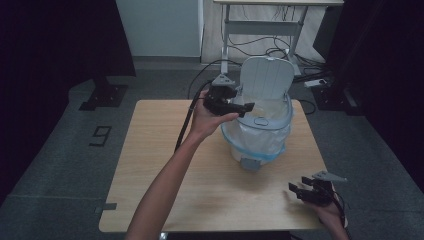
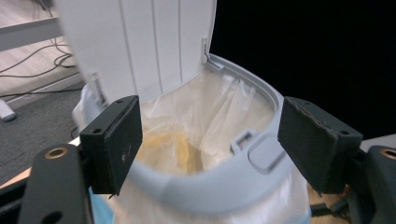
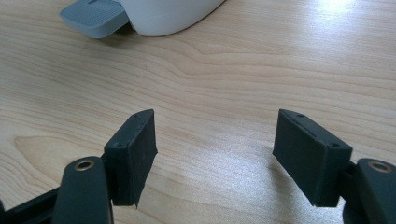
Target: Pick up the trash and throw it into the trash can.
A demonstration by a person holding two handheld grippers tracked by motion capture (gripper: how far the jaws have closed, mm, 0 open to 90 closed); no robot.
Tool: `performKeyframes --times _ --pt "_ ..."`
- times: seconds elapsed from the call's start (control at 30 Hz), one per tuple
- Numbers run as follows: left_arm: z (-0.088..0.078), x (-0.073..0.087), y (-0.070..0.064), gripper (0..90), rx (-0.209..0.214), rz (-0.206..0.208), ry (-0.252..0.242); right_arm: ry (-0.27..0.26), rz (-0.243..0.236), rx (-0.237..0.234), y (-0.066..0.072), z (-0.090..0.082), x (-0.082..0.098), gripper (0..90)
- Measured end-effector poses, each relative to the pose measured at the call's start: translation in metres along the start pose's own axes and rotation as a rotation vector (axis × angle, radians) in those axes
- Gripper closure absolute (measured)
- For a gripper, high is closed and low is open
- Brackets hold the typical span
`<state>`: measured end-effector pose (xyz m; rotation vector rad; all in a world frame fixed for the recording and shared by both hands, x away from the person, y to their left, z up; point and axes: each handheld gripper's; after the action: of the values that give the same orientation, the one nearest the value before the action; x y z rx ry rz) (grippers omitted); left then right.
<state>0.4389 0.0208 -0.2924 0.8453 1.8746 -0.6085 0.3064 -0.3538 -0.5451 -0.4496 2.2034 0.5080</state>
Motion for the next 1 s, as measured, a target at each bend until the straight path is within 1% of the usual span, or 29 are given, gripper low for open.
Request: performKeyframes --times 0.03,0.07,0.1,0.2,0.3,0.43,0.47,0.57,0.6,0.7,0.73,0.77,0.83,0.87,0.9,0.93,1.0 --pt "-0.009 0.006 0.001 22.1 -0.009 -0.003 -0.006 0.002 -0.004 0.0 0.0 0.001 0.0 29.4" --pt "-0.009 0.006 0.001 22.2 -0.009 -0.003 -0.006 0.002 -0.004 0.0 0.0 0.001 0.0 29.4" --pt "-0.019 0.013 0.004 22.2 -0.022 -0.004 -0.014 0.005 -0.005 0.0 0.001 0.001 0.0 29.4" --pt "-0.034 0.026 0.006 22.7 -0.053 0.006 -0.027 0.006 -0.01 -0.002 0.002 0.002 0.0 29.4" --pt "-0.047 0.042 0.008 22.8 -0.069 0.012 -0.031 0.007 -0.011 -0.001 0.002 0.003 -0.001 29.4" --pt "-0.061 0.066 0.011 22.8 -0.077 -0.012 -0.04 0.008 -0.015 -0.002 0.003 0.003 -0.001 29.3" --pt "-0.061 0.066 0.011 22.8 -0.077 -0.012 -0.04 0.008 -0.015 -0.002 0.003 0.003 -0.001 29.3" --pt "-0.07 0.085 0.012 22.8 -0.089 -0.022 -0.039 0.008 -0.015 -0.001 0.003 0.003 -0.001 29.4" --pt "-0.074 0.097 0.012 22.8 -0.092 -0.032 -0.04 0.006 -0.014 -0.001 0.003 0.003 -0.001 29.3" --pt "-0.079 0.116 0.011 22.7 -0.095 -0.039 -0.031 0.002 -0.01 0.001 0.002 0.002 -0.001 29.3" --pt "-0.079 0.116 0.011 22.7 -0.095 -0.039 -0.031 0.002 -0.01 0.001 0.002 0.002 -0.001 29.3" --pt "-0.082 0.13 0.009 22.7 -0.108 -0.032 -0.013 0.0 -0.006 0.003 0.002 0.002 -0.001 29.3" --pt "-0.084 0.144 0.007 22.6 -0.113 -0.029 0.003 0.0 -0.005 0.005 0.001 0.002 -0.001 29.2" --pt "-0.084 0.144 0.007 22.7 -0.113 -0.029 0.003 0.0 -0.005 0.005 0.001 0.002 -0.001 29.2" --pt "-0.084 0.152 0.006 22.7 -0.121 -0.025 0.015 -0.001 -0.006 0.006 0.001 0.002 -0.002 29.1" --pt "-0.084 0.164 0.005 22.6 -0.125 -0.032 0.028 -0.006 -0.005 0.007 0.001 0.002 -0.002 29.0" --pt "-0.084 0.177 0.005 22.6 -0.126 -0.042 0.042 -0.007 -0.007 0.009 0.002 0.002 -0.002 29.0"
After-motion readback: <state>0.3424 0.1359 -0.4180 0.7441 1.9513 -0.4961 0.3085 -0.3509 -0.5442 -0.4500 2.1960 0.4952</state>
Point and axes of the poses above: each handheld gripper's, and its own axes: z roughly forward along the jaws, x roughly out of its underside, y roughly to its left, and after that the axes turned 5 degrees about -x, right-handed
